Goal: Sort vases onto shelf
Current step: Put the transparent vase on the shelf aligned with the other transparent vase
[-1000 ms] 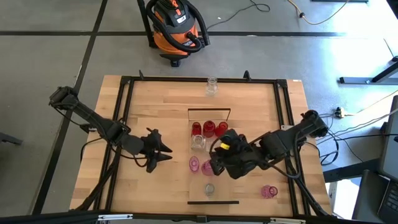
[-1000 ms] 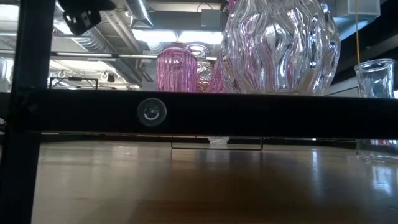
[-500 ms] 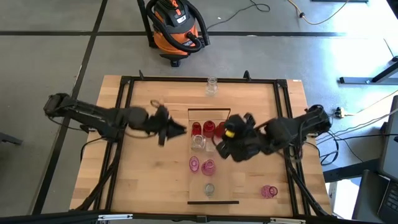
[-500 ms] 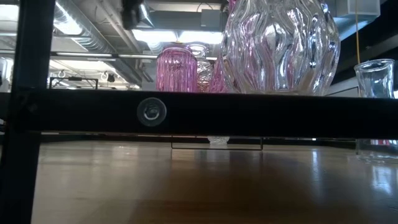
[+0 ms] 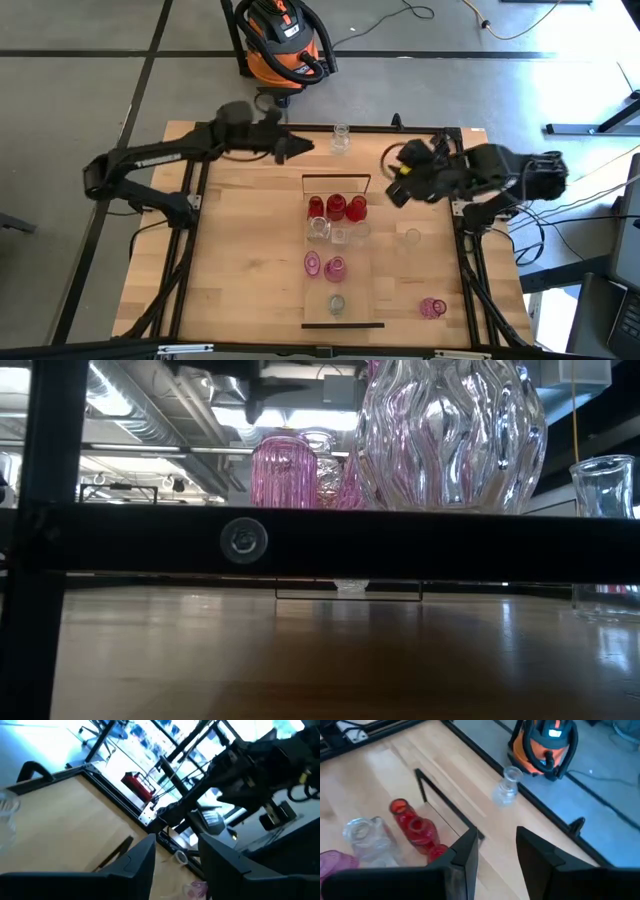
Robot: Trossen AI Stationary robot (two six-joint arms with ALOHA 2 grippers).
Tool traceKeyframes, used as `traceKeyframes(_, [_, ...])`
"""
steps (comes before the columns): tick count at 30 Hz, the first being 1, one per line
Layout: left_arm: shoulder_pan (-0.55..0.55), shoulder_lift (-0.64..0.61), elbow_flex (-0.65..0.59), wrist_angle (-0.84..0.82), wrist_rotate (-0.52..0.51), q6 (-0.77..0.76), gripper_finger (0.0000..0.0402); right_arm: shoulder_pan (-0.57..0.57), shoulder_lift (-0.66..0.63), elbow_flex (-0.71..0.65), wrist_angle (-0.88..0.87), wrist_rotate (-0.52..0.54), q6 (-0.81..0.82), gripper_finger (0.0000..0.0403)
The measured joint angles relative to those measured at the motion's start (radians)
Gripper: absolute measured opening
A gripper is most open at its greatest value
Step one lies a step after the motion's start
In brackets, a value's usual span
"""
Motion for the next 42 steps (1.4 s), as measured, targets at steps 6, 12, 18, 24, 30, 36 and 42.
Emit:
traceKeyframes(6, [0.028,0.134,0.168,-0.120,0.056,0.111,0.0143,-0.110,-0.236,-0.330,0.324,-0.153,-0.052,0.0115])
traceKeyframes(12, [0.055,0.144,0.186,-0.243,0.095,0.151,0.0143,-0.150,-0.420,-0.683,0.864,-0.388,-0.053,0.0115])
traceKeyframes(18, [0.078,0.136,0.186,-0.330,0.098,0.192,0.0143,-0.150,-0.422,-0.892,1.398,-0.372,-0.061,0.0115])
traceKeyframes(24, [0.102,0.134,0.186,-0.404,0.144,0.273,0.0143,-0.243,-0.336,-0.917,1.632,-0.326,-0.122,0.0115])
traceKeyframes(30, [0.150,0.133,0.186,-0.448,0.277,0.341,0.0143,-0.406,-0.260,-0.915,1.768,-0.442,0.040,0.0115])
traceKeyframes(36, [0.208,0.133,0.186,-0.468,0.345,0.371,0.0143,-0.553,-0.180,-0.888,1.700,-0.496,0.049,0.0115])
traceKeyframes(42, [0.266,0.133,0.186,-0.470,0.385,0.371,0.0143,-0.647,-0.053,-0.646,1.232,-0.554,0.022,0.0115])
